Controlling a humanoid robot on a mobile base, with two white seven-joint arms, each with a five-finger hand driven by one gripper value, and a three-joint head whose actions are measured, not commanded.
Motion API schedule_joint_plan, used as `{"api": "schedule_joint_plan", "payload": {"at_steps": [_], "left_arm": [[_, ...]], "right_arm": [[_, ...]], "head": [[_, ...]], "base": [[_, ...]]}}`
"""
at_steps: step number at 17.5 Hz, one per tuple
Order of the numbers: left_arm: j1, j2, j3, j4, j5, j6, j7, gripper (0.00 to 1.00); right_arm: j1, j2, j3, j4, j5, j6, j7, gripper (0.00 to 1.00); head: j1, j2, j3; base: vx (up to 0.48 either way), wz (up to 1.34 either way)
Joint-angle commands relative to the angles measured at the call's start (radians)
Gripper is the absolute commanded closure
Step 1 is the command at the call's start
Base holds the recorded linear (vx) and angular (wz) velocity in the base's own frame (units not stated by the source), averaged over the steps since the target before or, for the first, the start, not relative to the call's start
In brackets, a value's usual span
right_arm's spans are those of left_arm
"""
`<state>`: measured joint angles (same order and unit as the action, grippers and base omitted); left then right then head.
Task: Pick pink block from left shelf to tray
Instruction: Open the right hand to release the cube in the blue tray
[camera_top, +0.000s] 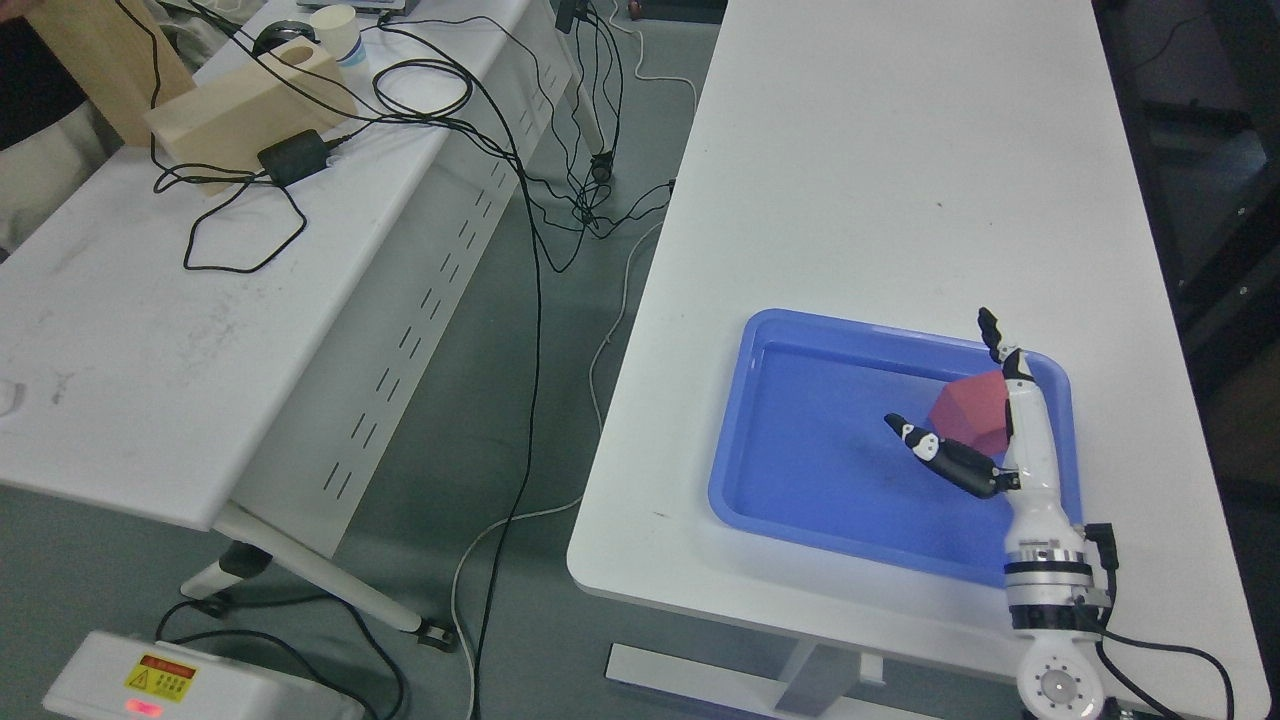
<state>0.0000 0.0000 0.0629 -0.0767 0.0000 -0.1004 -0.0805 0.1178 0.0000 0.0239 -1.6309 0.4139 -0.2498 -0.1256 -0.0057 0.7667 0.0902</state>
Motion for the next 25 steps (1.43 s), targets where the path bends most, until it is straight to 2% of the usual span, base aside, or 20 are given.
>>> {"api": "schedule_joint_plan", "payload": {"at_steps": [1,17,25], "left_arm": [[0.009,0.017,0.0,0.0,-0.002,-0.001,0.001,0.0],[0.009,0.017,0.0,0.0,-0.002,-0.001,0.001,0.0],[0.009,0.017,0.0,0.0,-0.002,-0.001,0.001,0.0]], "right_arm": [[0.008,-0.017,-0.081,0.0,-0.285,-0.002,-0.009,0.0],[0.029,-0.017,-0.102,0.0,-0.3,0.043,-0.035,0.0],[0.029,-0.017,-0.104,0.0,-0.3,0.047,-0.037,0.0]], "head": [[0.0,0.0,0.0],[0.0,0.0,0.0],[0.0,0.0,0.0]], "base": [[0.0,0.0],[-0.014,0.0],[-0.117,-0.04]]}}
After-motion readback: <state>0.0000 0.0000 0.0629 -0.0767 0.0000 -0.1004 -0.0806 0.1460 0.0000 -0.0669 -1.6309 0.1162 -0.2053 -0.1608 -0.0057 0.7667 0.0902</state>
